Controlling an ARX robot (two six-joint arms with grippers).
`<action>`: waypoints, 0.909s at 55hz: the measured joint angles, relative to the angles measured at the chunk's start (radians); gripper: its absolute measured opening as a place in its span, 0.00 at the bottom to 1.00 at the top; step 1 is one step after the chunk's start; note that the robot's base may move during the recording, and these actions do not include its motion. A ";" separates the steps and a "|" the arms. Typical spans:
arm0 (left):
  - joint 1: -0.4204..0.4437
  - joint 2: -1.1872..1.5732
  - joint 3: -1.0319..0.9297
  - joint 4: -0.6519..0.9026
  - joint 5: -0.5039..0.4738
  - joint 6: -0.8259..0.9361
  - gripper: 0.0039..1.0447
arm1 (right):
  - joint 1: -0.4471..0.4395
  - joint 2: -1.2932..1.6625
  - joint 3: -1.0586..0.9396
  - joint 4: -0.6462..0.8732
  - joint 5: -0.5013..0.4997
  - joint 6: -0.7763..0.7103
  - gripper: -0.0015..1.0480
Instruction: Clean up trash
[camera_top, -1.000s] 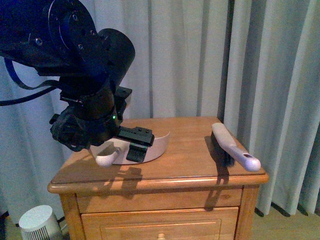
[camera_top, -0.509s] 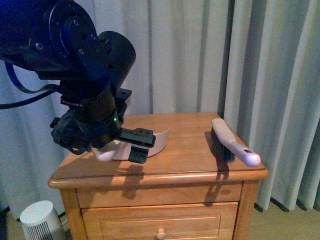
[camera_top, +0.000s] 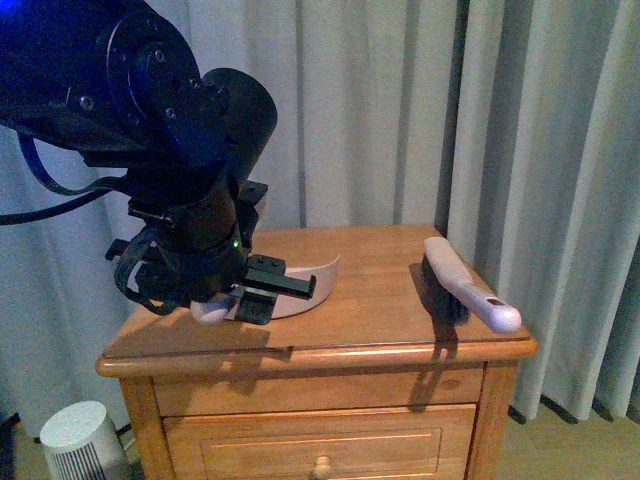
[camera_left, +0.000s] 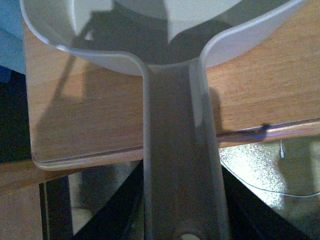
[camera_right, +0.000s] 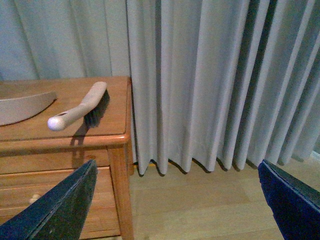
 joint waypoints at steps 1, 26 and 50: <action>0.000 0.000 0.000 0.000 -0.001 0.000 0.30 | 0.000 0.000 0.000 0.000 0.000 0.000 0.93; 0.000 -0.010 -0.047 0.128 -0.014 0.032 0.26 | 0.000 0.000 0.000 0.000 0.000 0.000 0.93; 0.016 -0.443 -0.417 0.677 0.035 0.150 0.26 | 0.000 0.000 0.000 0.000 0.000 0.000 0.93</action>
